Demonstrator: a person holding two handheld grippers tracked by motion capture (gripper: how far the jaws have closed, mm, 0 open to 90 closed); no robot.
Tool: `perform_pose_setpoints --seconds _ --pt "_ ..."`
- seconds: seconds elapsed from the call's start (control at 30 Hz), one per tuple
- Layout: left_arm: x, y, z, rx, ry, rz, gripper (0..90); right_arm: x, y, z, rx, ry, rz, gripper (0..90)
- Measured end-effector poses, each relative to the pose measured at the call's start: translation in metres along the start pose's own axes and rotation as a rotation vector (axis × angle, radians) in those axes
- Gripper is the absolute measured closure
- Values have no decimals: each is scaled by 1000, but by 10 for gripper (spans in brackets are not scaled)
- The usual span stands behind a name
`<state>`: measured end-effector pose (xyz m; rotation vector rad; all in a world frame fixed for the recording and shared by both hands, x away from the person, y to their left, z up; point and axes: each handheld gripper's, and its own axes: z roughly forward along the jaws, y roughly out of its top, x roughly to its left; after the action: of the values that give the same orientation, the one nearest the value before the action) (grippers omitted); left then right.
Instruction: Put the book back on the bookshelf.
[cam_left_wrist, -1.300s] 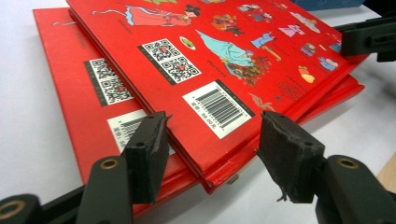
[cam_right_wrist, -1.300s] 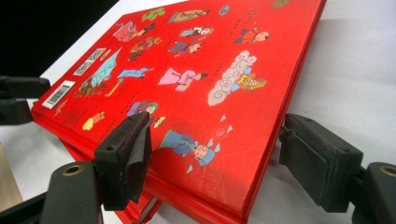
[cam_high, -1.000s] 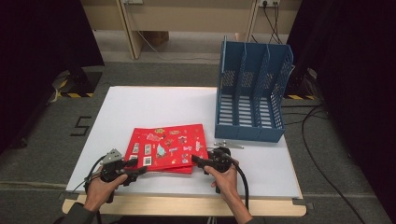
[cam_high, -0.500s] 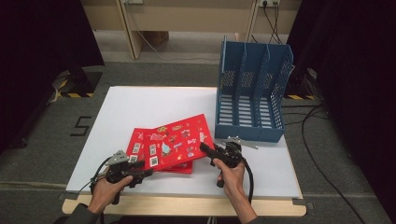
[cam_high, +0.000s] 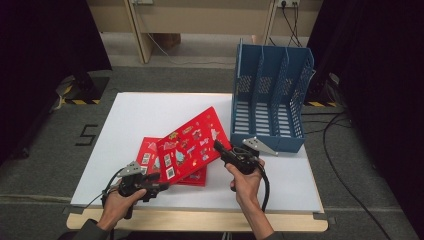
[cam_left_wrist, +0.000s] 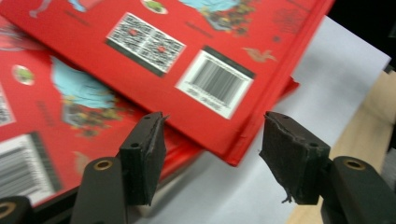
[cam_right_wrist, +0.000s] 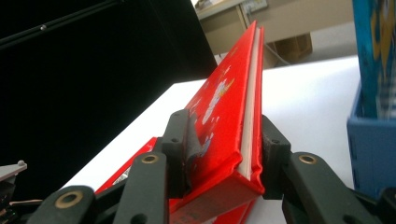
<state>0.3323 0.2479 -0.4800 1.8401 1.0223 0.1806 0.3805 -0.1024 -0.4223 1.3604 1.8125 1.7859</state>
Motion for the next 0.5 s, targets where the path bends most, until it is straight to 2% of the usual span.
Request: perform_pose_setpoints --seconds 0.03,0.07,0.2,0.27,0.37,0.5 --pt "2 0 -1 -6 4 -3 384 1 3 1 -7 -2 -25 641" --pt "5 1 -3 -13 18 -4 378 3 5 1 -6 -2 -30 645" --pt "17 3 -14 -27 89 9 366 7 17 -1 -33 -14 -102 651" --pt "25 4 -21 -52 106 -17 355 8 22 -4 -45 -18 -133 659" --pt "35 2 -28 -56 166 -23 304 10 29 -8 -66 -26 -160 671" --pt "46 0 -34 -36 260 3 276 10 38 -12 -96 -29 -188 690"
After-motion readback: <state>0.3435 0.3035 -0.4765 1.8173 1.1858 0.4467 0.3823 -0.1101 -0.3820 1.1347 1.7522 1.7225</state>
